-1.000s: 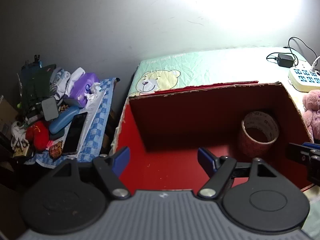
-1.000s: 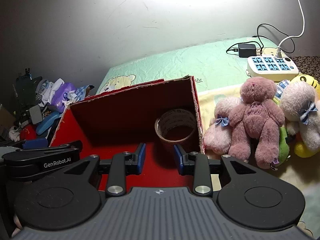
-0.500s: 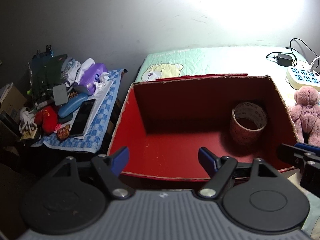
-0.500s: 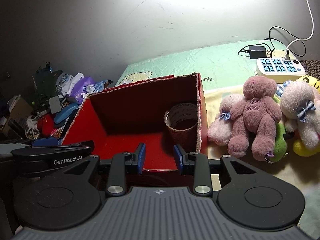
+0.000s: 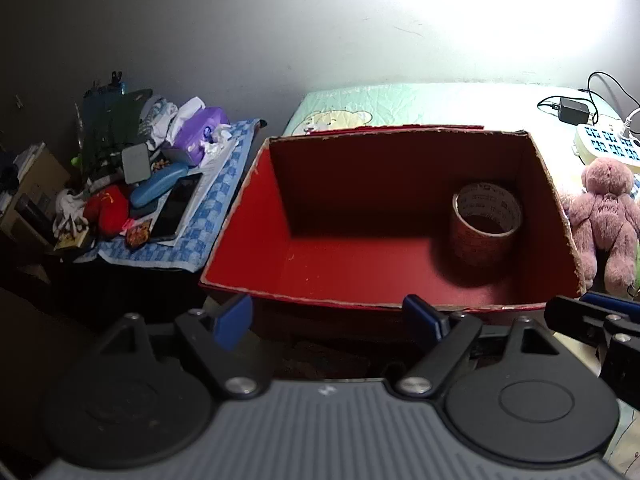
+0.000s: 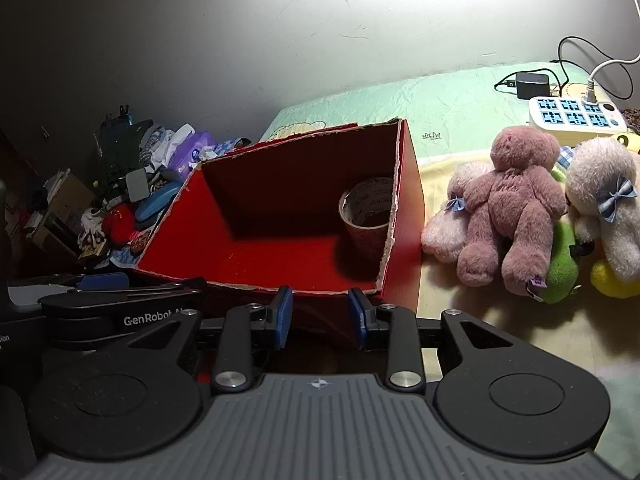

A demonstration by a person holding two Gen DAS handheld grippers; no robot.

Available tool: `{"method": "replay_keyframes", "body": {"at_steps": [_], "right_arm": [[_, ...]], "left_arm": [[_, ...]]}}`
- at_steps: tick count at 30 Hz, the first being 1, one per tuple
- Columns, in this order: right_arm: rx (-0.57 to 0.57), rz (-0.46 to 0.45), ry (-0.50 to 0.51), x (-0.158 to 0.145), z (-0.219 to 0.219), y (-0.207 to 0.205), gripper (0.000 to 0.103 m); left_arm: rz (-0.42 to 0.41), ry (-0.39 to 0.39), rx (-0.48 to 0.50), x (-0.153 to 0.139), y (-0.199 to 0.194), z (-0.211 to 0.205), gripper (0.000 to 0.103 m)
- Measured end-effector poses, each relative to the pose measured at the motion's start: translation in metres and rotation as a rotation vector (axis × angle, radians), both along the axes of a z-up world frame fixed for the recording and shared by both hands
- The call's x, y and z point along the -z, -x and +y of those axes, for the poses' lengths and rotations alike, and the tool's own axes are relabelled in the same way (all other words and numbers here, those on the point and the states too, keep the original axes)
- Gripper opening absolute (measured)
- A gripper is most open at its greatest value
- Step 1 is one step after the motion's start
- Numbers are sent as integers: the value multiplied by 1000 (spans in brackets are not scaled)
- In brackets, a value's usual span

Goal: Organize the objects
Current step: 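Move the right gripper down in front of the box toward the pine cone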

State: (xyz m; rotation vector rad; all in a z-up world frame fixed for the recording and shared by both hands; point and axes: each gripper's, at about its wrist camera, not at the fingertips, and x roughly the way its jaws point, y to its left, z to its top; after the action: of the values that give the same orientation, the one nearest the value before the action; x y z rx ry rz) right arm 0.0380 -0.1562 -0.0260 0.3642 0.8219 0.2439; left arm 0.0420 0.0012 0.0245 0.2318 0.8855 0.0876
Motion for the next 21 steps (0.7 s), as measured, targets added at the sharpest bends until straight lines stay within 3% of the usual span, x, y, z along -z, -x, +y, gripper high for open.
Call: {"method": "replay_keyframes", "body": {"at_steps": [10,15,21], "right_arm": [[-49,73,-55,22,-7,6,33],[-57,126,-75,37,-11,5,32],[-59,202,-150,52,-19,2,32]], "left_arm": [[52,0,-49,17,16,-1,86],[83,34,-63,26,23,5,85],[105,105,-28,37,31,12,78]]}}
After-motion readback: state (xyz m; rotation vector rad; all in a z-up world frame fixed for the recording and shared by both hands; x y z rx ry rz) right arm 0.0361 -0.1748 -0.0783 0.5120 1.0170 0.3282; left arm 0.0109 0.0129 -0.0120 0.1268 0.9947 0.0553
